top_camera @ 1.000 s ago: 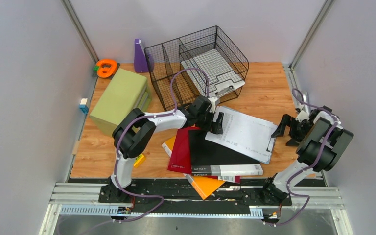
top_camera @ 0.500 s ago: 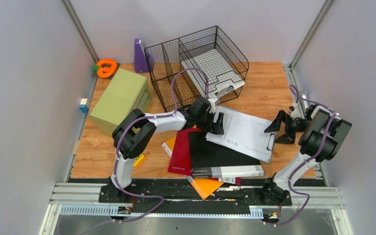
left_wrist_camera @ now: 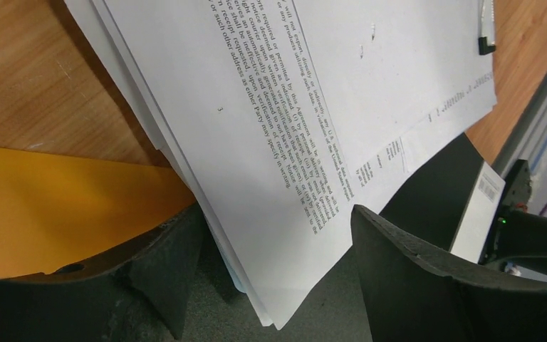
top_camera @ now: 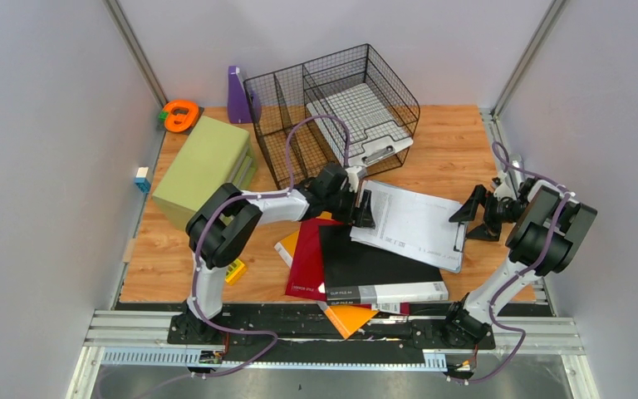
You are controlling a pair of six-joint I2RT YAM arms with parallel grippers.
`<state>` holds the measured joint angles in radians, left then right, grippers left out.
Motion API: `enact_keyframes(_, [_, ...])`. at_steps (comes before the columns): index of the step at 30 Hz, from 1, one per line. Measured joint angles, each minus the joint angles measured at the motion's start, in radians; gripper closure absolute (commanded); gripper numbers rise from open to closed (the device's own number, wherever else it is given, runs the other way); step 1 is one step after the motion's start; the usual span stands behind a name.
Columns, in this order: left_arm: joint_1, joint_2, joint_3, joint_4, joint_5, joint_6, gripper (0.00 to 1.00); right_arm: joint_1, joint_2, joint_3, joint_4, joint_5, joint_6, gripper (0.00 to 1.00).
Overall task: Organize the desk
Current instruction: Pick up the folder from the center of the board.
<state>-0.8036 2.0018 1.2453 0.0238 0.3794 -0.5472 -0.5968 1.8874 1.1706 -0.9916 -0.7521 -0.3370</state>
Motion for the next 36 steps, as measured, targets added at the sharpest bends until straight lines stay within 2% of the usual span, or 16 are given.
enact_keyframes(8, [0.056, -0.006, -0.052, 0.096, 0.153, -0.042, 0.26, 0.0, -0.026, -0.031, 0.045, 0.01, 0.035, 0.12])
enact_keyframes(18, [0.067, -0.034, -0.084, 0.168, 0.272, -0.159, 0.27, 0.0, -0.043, -0.035, 0.076, 0.045, 0.045, 0.12])
enact_keyframes(23, [0.067, -0.034, -0.112, 0.268, 0.317, -0.247, 0.26, 0.0, -0.06, -0.045, 0.103, 0.067, 0.04, 0.12])
enact_keyframes(29, [0.064, -0.035, -0.153, 0.311, 0.296, -0.302, 0.23, 0.003, -0.073, -0.054, 0.121, 0.085, 0.039, 0.12])
enact_keyframes(36, [0.024, -0.061, -0.177, 0.167, 0.182, -0.314, 0.16, 0.023, -0.083, -0.059, 0.119, 0.114, 0.037, 0.12])
